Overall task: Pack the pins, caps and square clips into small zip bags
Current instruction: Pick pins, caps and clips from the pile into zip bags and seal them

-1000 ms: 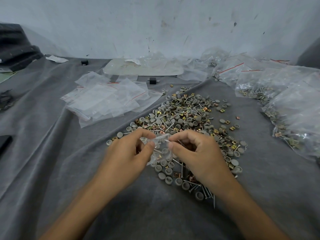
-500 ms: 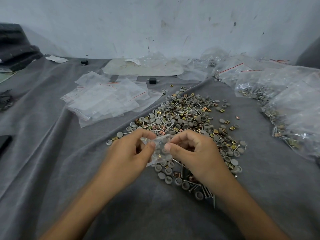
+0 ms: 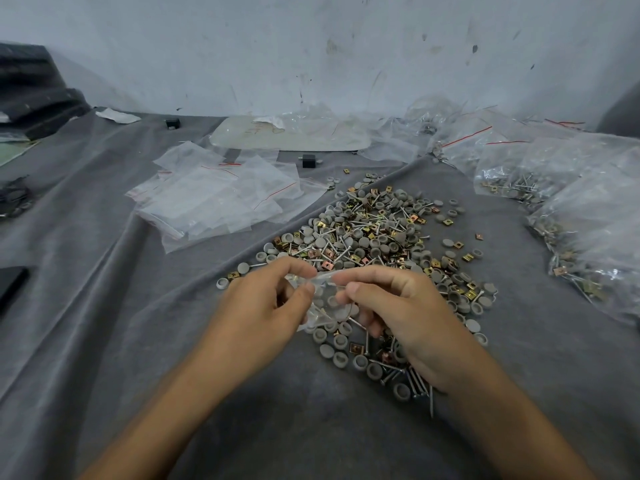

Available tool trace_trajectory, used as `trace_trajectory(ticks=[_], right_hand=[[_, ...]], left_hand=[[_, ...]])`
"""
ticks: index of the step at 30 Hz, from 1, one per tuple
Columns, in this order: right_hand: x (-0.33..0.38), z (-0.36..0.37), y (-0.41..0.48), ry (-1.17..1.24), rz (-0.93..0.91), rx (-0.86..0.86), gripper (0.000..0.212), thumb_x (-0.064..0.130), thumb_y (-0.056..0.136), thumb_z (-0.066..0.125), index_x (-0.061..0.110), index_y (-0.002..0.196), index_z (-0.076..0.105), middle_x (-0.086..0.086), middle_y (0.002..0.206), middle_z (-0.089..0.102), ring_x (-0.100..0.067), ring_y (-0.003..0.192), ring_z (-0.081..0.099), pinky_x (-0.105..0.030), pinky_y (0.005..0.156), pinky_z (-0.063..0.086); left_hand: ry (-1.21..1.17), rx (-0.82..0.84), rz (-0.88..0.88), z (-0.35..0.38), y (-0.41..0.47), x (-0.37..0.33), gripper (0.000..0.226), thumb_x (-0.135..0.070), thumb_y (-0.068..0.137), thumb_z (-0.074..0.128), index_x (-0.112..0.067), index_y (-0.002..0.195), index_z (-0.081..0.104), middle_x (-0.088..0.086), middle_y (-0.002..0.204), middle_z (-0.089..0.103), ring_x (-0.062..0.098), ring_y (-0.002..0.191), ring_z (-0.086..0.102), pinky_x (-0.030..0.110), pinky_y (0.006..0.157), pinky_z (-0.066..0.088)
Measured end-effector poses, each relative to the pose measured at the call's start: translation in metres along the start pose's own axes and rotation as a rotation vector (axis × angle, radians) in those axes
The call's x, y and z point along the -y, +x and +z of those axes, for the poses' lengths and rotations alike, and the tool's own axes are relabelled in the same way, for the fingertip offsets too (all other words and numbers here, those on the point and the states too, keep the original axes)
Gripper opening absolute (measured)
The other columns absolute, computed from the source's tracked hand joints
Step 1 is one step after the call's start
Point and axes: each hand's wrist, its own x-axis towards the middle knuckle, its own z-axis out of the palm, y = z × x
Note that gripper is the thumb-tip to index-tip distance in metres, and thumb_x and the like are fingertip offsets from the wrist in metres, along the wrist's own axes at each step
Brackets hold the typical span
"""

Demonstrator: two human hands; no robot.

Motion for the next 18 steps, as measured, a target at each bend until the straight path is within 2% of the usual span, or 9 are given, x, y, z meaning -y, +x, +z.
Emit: trace_trajectory(ticks=[5,10,13,15,17,18], right_hand=[[-0.001,0.002,0.0,-0.026,0.011,0.054,0.016,0.017,0.092,0.072,0.033,0.093,0.072,-0.007,0.09,0.076,-0.003,0.059,0.058,-0.016,0.051,0.046],[-0.005,0.003,0.001,-0.118,0.002,0.008,0.003,0.024,0.094,0.071,0.027,0.092,0.07,-0.007,0.081,0.075,-0.001,0.053,0.054,-0.015,0.047,0.041],[-0.001,-0.005,0.002,-0.011,0.075,0.033,0.024,0.003,0.097,0.056,0.021,0.099,0.071,-0.003,0.096,0.077,-0.006,0.067,0.063,-0.019,0.055,0.048],[0.0,-0.011,0.003,0.14,0.115,0.102,0.042,-0.01,0.086,0.047,0.018,0.103,0.073,-0.006,0.11,0.075,-0.017,0.085,0.069,-0.025,0.068,0.055],[0.001,-0.013,0.001,0.229,0.118,0.17,0.052,-0.011,0.074,0.044,0.014,0.11,0.072,-0.007,0.12,0.072,-0.024,0.103,0.07,-0.03,0.082,0.058],[0.001,-0.012,0.0,0.25,0.114,0.193,0.053,-0.013,0.074,0.043,0.012,0.113,0.07,-0.008,0.124,0.07,-0.025,0.11,0.069,-0.031,0.087,0.057]], left_hand=[[0.001,0.005,0.007,0.0,-0.001,-0.001,0.009,-0.034,0.098,0.061,-0.041,0.103,0.063,-0.014,0.066,0.07,0.003,0.059,0.063,0.03,0.058,0.049],[0.01,0.001,0.001,-0.001,-0.001,-0.001,0.008,-0.037,0.097,0.06,-0.039,0.104,0.064,-0.015,0.067,0.07,0.003,0.06,0.063,0.03,0.059,0.048],[0.008,0.0,-0.006,-0.002,-0.001,-0.003,0.01,-0.039,0.096,0.059,-0.039,0.104,0.064,-0.015,0.067,0.07,0.003,0.06,0.063,0.031,0.06,0.049],[0.012,0.008,-0.004,-0.002,-0.002,-0.004,0.009,-0.039,0.096,0.059,-0.04,0.104,0.064,-0.015,0.068,0.07,0.003,0.06,0.063,0.032,0.06,0.05],[0.016,0.012,-0.003,-0.002,-0.002,-0.006,0.009,-0.038,0.097,0.059,-0.04,0.105,0.063,-0.015,0.068,0.07,0.004,0.06,0.064,0.032,0.059,0.051],[0.019,0.012,-0.003,-0.002,-0.002,-0.006,0.009,-0.037,0.098,0.06,-0.04,0.106,0.063,-0.015,0.069,0.07,0.004,0.061,0.064,0.031,0.059,0.051]])
